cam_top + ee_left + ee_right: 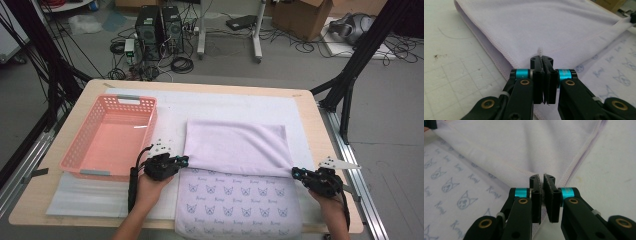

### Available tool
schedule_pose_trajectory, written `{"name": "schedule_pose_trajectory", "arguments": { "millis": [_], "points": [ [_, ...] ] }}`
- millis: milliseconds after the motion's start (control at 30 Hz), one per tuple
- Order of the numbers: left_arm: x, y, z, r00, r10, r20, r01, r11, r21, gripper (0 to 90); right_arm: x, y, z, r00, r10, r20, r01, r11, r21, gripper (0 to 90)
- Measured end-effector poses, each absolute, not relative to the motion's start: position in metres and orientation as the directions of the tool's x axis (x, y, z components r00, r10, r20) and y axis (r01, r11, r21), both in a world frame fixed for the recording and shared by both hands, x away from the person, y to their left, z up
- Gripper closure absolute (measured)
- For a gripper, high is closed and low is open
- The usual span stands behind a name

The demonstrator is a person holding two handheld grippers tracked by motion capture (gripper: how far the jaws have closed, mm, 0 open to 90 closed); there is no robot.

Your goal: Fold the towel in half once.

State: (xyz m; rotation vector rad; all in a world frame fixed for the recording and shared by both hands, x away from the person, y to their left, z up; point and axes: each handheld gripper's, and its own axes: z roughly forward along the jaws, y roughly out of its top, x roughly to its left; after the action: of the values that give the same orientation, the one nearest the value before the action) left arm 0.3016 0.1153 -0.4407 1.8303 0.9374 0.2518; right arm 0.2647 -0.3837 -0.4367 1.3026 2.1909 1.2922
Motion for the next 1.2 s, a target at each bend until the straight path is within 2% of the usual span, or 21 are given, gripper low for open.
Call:
{"name": "schedule_pose_trajectory", "arguments": {
  "millis": [633, 1200],
  "points": [
    [0.25, 0.122, -0.446, 0.693, 0.675, -0.254, 0.475, -0.162, 0.865, 87.3, 0.223, -0.389, -0.439, -0.564, 0.795, 0.225, 0.56, 0.169, 0.811, 84.4],
    [0.186, 0.135, -0.442, 0.704, 0.656, -0.272, 0.472, -0.145, 0.87, 87.3, 0.156, -0.39, -0.433, -0.597, 0.77, 0.225, 0.543, 0.181, 0.82, 84.5]
  ]
}}
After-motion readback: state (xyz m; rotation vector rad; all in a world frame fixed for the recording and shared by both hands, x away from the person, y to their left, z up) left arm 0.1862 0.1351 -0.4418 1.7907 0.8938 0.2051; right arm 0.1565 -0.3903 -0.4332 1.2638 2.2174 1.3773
